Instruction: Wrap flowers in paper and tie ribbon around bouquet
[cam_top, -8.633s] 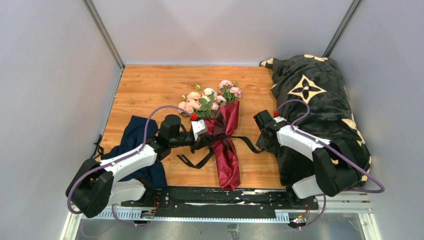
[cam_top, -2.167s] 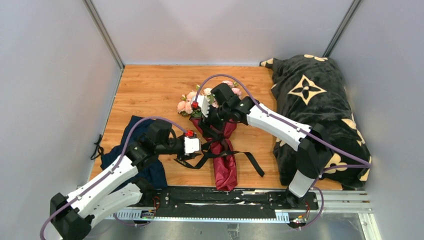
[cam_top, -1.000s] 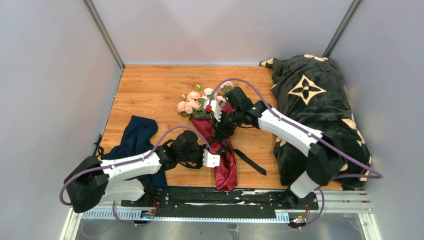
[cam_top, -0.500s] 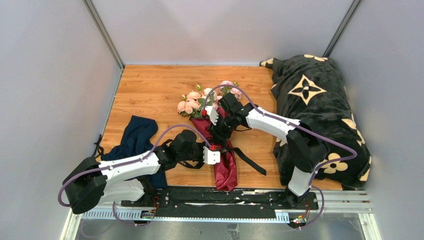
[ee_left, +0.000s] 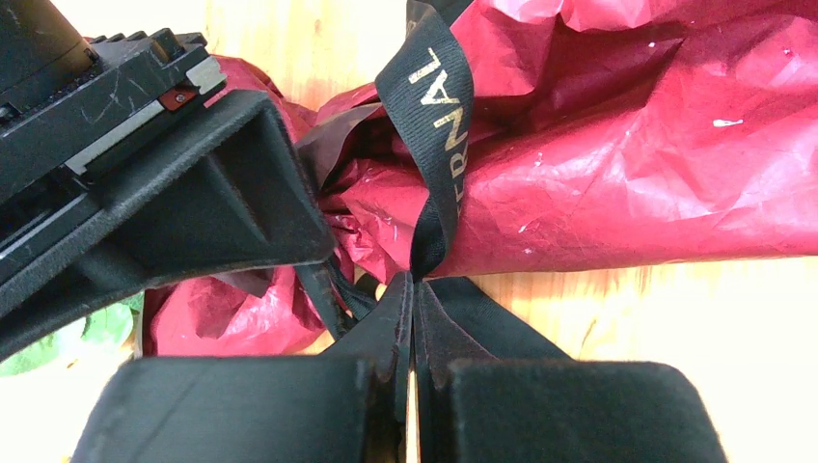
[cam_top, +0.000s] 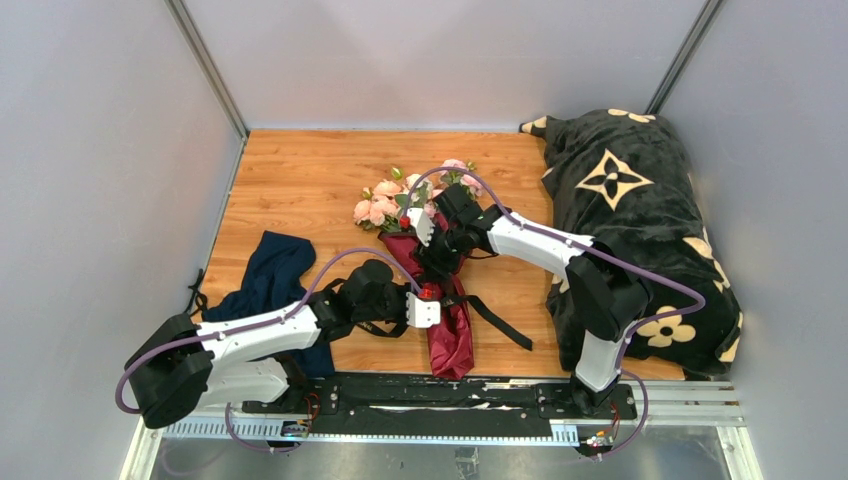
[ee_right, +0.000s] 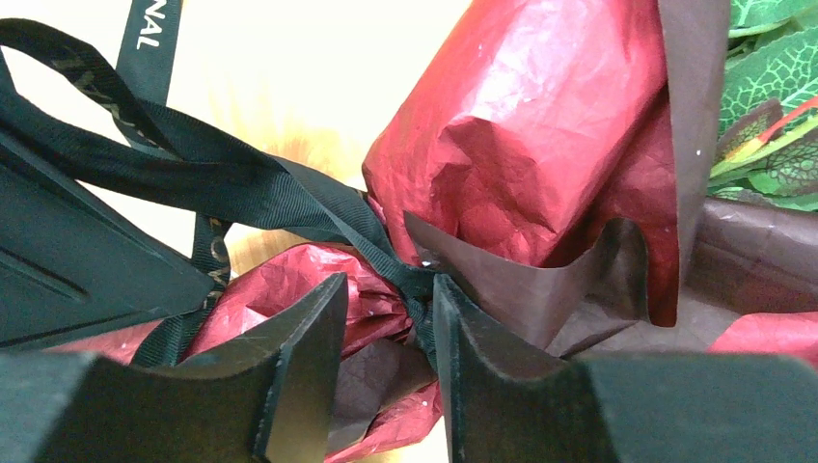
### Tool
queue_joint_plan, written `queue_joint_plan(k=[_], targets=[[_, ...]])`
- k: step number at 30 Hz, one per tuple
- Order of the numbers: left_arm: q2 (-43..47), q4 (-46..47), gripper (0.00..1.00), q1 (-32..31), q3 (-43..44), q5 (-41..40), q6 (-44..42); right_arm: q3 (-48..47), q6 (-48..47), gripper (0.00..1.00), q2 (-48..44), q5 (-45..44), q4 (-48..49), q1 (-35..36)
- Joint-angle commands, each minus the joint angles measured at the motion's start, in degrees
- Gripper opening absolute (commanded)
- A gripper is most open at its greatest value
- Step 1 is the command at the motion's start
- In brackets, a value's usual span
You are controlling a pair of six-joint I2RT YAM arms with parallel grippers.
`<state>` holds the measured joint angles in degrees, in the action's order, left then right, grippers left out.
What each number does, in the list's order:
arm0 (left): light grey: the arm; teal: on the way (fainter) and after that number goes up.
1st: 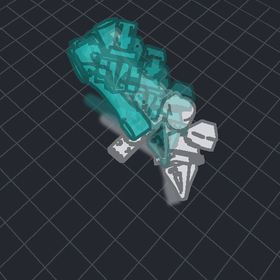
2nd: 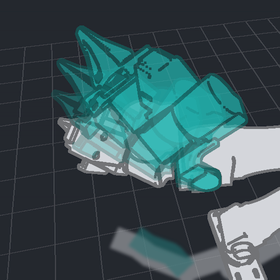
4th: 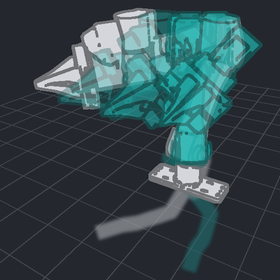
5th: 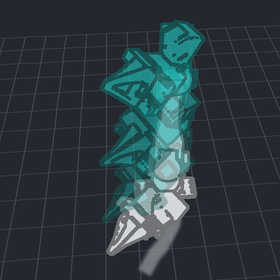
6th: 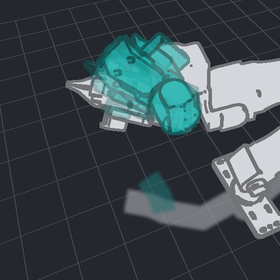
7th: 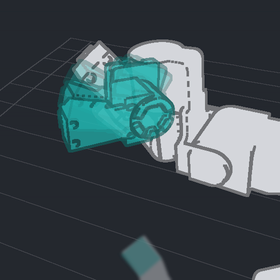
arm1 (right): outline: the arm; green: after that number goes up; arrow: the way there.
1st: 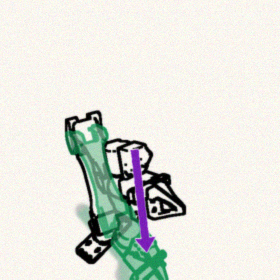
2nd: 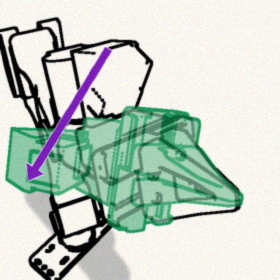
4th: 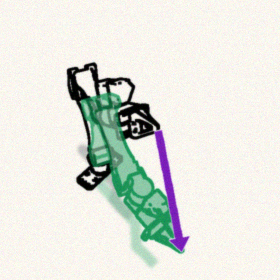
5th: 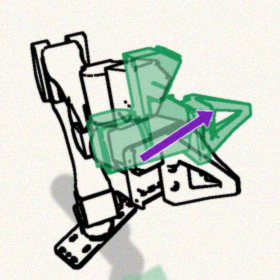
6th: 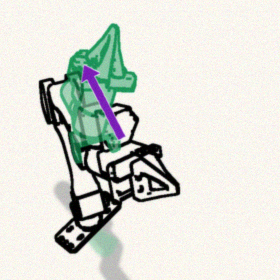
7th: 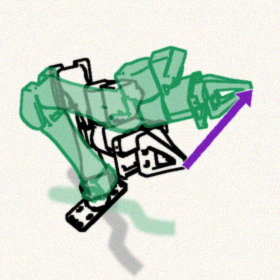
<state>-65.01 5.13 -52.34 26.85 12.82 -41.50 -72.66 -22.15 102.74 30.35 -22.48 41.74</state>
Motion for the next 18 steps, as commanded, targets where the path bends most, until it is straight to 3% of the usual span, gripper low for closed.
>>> queue_joint_plan(k=[1, 3, 6, 12, 18], targets=[[1.4, 1.6, 0.00, -0.5, -0.6, 0.0, 0.6, -2.3, 0.2, 0.35, 0.5, -1.9, 1.1, 0.1], [1.5, 1.7, 0.00, -0.6, -0.5, -0.4, 0.9, -1.7, 0.0, 0.25, 0.8, -3.6, 1.5, 0.1], [1.7, 1.8, 0.00, -0.5, 0.2, -1.6, 3.1, -1.2, 0.1, 0.02, 1.3, -4.2, 1.3, 0.1], [1.8, -2.2, 0.00, -0.5, 3.0, -2.3, 11.0, -1.0, 2.1, 0.00, -2.8, -1.4, 1.8, 0.1], [0.3, -4.4, 0.00, -0.5, 6.7, -4.2, 24.2, 0.6, 7.7, 0.00, -8.0, 4.2, 3.1, -0.7]])
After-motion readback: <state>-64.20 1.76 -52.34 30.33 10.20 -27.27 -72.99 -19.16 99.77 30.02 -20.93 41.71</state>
